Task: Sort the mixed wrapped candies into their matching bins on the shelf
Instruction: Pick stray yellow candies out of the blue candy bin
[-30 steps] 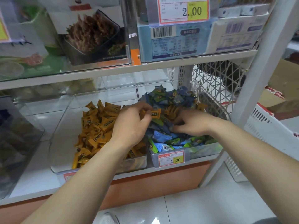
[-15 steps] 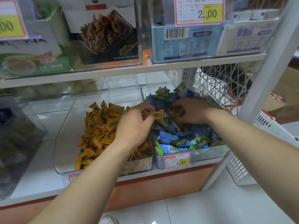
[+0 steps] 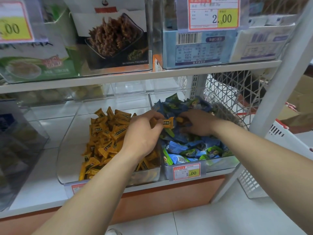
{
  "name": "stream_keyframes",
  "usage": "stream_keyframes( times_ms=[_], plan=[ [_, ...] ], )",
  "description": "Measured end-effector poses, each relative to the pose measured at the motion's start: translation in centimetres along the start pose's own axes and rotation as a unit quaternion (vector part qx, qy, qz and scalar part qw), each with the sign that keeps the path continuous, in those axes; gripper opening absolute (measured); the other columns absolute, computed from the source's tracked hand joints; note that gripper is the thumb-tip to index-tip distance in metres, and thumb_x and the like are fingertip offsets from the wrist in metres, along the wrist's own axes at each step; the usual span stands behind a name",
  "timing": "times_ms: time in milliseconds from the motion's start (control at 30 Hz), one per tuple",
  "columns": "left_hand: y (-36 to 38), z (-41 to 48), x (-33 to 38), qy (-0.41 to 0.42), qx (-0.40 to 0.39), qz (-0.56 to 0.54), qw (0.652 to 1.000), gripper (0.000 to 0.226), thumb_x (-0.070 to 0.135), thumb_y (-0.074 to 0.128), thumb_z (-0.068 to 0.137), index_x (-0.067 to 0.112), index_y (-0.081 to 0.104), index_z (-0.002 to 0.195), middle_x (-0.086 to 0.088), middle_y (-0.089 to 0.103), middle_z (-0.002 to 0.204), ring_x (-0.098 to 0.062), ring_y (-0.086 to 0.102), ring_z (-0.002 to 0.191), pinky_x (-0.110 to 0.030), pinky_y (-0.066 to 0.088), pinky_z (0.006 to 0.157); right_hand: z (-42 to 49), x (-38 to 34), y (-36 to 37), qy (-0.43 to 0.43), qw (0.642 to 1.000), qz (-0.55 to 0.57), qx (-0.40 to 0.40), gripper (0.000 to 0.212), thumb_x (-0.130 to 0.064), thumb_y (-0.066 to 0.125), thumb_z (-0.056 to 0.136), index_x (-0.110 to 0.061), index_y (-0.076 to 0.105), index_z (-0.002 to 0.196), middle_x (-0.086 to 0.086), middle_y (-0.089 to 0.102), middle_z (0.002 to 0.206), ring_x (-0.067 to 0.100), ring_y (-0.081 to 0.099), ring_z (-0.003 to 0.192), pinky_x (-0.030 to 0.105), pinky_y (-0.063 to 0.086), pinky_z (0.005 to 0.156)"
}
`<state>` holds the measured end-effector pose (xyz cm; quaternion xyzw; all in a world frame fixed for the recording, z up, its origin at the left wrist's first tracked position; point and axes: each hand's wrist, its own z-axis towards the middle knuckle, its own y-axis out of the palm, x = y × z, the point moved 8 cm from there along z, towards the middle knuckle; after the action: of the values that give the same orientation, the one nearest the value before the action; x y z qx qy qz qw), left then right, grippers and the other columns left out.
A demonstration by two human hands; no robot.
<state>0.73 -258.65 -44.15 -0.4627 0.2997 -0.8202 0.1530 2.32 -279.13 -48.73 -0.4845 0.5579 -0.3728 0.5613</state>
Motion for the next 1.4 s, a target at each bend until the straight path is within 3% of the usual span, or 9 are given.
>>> stream_keyframes(
  times_ms=[233, 367, 500, 600, 700, 800, 1033, 1200, 1400],
  plan=[
    [-0.6, 0.0, 0.7, -0.014, 0.026, -0.032, 0.999, 0.014, 0.033, 0.060, 0.097, 0.029, 0.070, 0.106, 0.018, 0.063, 0.081, -0.003, 0.057, 0.076, -0.021, 0.040, 0.063, -3.4, -0.6, -3.5, 0.019, 0.992, 0.097, 0.073, 0.019, -0.051, 0.068, 0.088, -0.036, 0.059, 0.081, -0.015, 0.065, 0.081, 0.009, 0.062, 0.080, 0.028, 0.048, 0.070],
    [-1.1, -0.2, 0.9, -0.061, 0.059, -0.116, 0.990, 0.011, 0.028, 0.072, 0.089, 0.026, 0.073, 0.100, 0.017, 0.067, 0.082, 0.002, 0.061, 0.083, -0.006, 0.041, 0.066, -5.3, 0.1, -4.5, 0.059, 0.940, 0.303, 0.142, 0.025, -0.046, 0.071, 0.088, -0.023, 0.073, 0.096, -0.007, 0.075, 0.094, 0.012, 0.068, 0.090, 0.031, 0.051, 0.079],
    [0.3, -0.6, 1.2, -0.133, 0.033, -0.253, 0.958, 0.031, 0.020, 0.080, 0.082, 0.018, 0.067, 0.109, -0.001, 0.071, 0.099, -0.021, 0.069, 0.094, -0.038, 0.057, 0.085, -6.2, 0.0, -3.8, 0.092, 0.858, 0.477, 0.169, 0.029, -0.044, 0.069, 0.090, -0.022, 0.073, 0.110, -0.012, 0.073, 0.106, 0.010, 0.066, 0.104, 0.012, 0.051, 0.062],
    [1.5, -0.7, 2.1, -0.135, 0.010, -0.267, 0.954, 0.029, 0.019, 0.075, 0.087, 0.022, 0.061, 0.112, 0.002, 0.069, 0.103, -0.024, 0.068, 0.101, -0.045, 0.055, 0.092, -6.4, -0.7, -3.5, 0.086, 0.817, 0.544, 0.172, 0.036, -0.036, 0.067, 0.094, -0.013, 0.070, 0.121, 0.005, 0.073, 0.116, 0.026, 0.066, 0.113, 0.041, 0.058, 0.088],
    [2.0, -0.5, 3.1, -0.108, 0.020, -0.195, 0.975, 0.029, 0.027, 0.068, 0.092, 0.022, 0.062, 0.120, 0.008, 0.066, 0.109, -0.013, 0.062, 0.104, -0.029, 0.048, 0.092, -6.8, -1.2, -3.4, 0.070, 0.786, 0.589, 0.176, 0.025, -0.027, 0.066, 0.095, -0.011, 0.073, 0.113, 0.011, 0.074, 0.112, 0.033, 0.066, 0.113, 0.055, 0.050, 0.101],
    [2.0, -0.2, 4.2, -0.091, 0.053, -0.178, 0.978, 0.016, 0.026, 0.062, 0.095, 0.028, 0.059, 0.111, 0.006, 0.066, 0.106, -0.016, 0.061, 0.102, -0.027, 0.045, 0.085, -6.8, -1.7, -3.3, 0.050, 0.779, 0.599, 0.178, 0.014, -0.023, 0.068, 0.094, -0.014, 0.077, 0.100, 0.011, 0.075, 0.104, 0.032, 0.068, 0.106, 0.051, 0.052, 0.095],
    [5.1, 0.4, 4.8, -0.145, 0.003, -0.288, 0.947, 0.042, 0.034, 0.048, 0.103, 0.015, 0.041, 0.140, 0.000, 0.063, 0.118, -0.019, 0.061, 0.113, -0.035, 0.048, 0.099, -6.7, -2.1, -3.3, 0.049, 0.771, 0.611, 0.172, 0.020, -0.032, 0.074, 0.084, -0.013, 0.078, 0.091, 0.013, 0.076, 0.094, 0.024, 0.071, 0.086, 0.036, 0.057, 0.075],
    [5.6, 0.7, 4.2, -0.154, 0.000, -0.324, 0.934, 0.007, 0.037, 0.055, 0.100, 0.031, 0.058, 0.102, 0.006, 0.071, 0.105, -0.015, 0.068, 0.100, -0.045, 0.053, 0.096, -6.5, -2.0, -2.6, 0.077, 0.765, 0.621, 0.155, 0.034, -0.042, 0.076, 0.078, -0.010, 0.077, 0.089, 0.017, 0.076, 0.088, 0.026, 0.073, 0.076, 0.037, 0.061, 0.064],
    [3.3, 1.0, 4.5, -0.091, 0.072, -0.197, 0.973, 0.012, 0.033, 0.058, 0.098, 0.021, 0.058, 0.100, 0.003, 0.066, 0.085, -0.023, 0.066, 0.085, -0.038, 0.055, 0.075, -6.5, -1.7, -3.4, 0.080, 0.809, 0.530, 0.242, 0.028, -0.035, 0.075, 0.088, -0.008, 0.072, 0.082, 0.008, 0.073, 0.071, 0.018, 0.070, 0.062, 0.027, 0.055, 0.051]
  ],
)
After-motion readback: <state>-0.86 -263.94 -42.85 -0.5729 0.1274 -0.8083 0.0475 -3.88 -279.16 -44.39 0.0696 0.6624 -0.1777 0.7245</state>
